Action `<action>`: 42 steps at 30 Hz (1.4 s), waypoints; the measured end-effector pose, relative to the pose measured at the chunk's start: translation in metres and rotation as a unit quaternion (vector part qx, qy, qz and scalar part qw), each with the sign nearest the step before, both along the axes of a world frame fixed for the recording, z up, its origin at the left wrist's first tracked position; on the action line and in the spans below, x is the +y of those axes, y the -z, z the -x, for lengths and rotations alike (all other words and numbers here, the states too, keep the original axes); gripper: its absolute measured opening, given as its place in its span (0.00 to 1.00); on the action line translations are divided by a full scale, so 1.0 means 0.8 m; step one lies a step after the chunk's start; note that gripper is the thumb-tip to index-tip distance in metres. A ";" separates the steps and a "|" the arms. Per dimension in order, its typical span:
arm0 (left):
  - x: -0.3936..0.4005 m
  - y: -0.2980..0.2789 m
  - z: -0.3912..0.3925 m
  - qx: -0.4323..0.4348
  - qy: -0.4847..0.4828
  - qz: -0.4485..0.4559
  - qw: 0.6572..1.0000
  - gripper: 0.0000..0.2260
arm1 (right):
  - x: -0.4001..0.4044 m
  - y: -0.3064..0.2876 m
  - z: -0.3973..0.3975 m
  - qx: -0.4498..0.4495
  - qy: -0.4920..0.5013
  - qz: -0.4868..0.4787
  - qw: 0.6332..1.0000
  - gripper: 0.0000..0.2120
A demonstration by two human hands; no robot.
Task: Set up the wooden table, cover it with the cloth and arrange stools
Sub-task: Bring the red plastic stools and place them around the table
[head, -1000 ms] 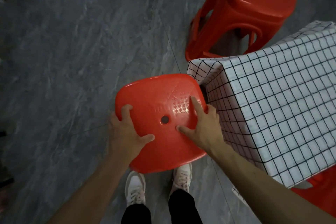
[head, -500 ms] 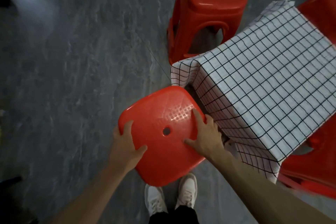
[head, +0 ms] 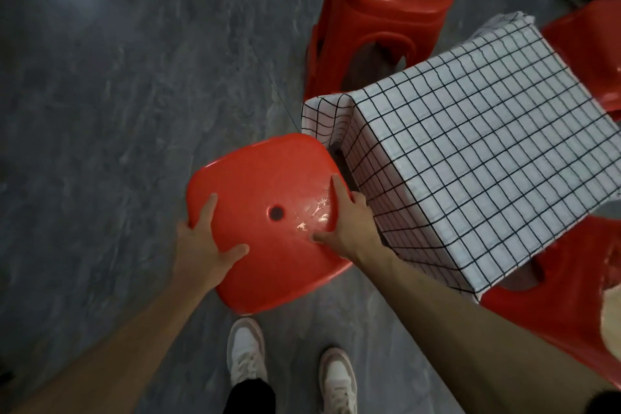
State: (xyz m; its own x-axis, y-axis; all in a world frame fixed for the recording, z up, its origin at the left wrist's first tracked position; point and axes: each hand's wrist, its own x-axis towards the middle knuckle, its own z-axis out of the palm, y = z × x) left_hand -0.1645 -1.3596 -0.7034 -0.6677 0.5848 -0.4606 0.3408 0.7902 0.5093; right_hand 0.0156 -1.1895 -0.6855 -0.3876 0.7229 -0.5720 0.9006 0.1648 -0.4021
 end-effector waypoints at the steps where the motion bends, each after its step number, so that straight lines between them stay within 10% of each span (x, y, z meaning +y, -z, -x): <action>1: -0.004 0.003 -0.007 0.001 -0.011 -0.001 1.000 0.51 | 0.000 0.001 -0.002 0.005 -0.005 -0.004 1.000 0.61; 42: -0.208 0.015 -0.031 0.045 -0.151 -0.025 0.987 0.51 | -0.168 0.018 0.023 0.054 -0.159 -0.013 0.986 0.60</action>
State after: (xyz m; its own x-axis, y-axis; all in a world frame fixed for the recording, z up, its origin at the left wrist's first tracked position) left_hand -0.1393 -1.5264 -0.7154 -0.8519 0.3739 -0.3668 0.1398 0.8373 0.5286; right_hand -0.0025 -1.3236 -0.6996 -0.6545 0.5682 -0.4988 0.7541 0.4435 -0.4843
